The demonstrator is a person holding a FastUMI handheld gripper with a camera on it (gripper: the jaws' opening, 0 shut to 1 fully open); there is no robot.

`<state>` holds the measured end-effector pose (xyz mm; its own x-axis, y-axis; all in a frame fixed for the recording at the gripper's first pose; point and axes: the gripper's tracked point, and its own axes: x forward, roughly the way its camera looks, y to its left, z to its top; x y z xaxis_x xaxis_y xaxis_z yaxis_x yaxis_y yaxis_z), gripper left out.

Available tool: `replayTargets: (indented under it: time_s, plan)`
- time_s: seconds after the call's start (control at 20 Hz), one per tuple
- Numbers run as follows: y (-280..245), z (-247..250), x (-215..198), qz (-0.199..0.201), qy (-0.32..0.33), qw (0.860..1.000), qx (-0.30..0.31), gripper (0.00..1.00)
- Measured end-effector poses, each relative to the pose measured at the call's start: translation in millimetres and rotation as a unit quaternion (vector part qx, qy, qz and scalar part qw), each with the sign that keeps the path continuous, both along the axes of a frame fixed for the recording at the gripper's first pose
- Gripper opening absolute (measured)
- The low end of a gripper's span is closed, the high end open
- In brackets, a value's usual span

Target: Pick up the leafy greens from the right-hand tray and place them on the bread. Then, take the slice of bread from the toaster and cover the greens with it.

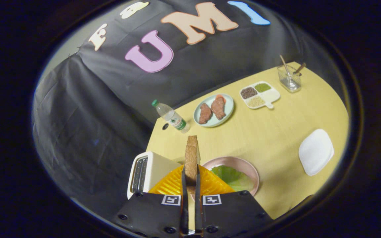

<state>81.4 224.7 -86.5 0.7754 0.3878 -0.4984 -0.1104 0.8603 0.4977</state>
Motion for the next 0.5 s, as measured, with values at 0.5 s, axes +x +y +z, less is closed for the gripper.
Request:
replayTargets:
  time_s: [0.5]
  plan:
    - [-19.7, -96.8, 0.0, -0.007, 0.049, 0.999, 0.007, 0.10]
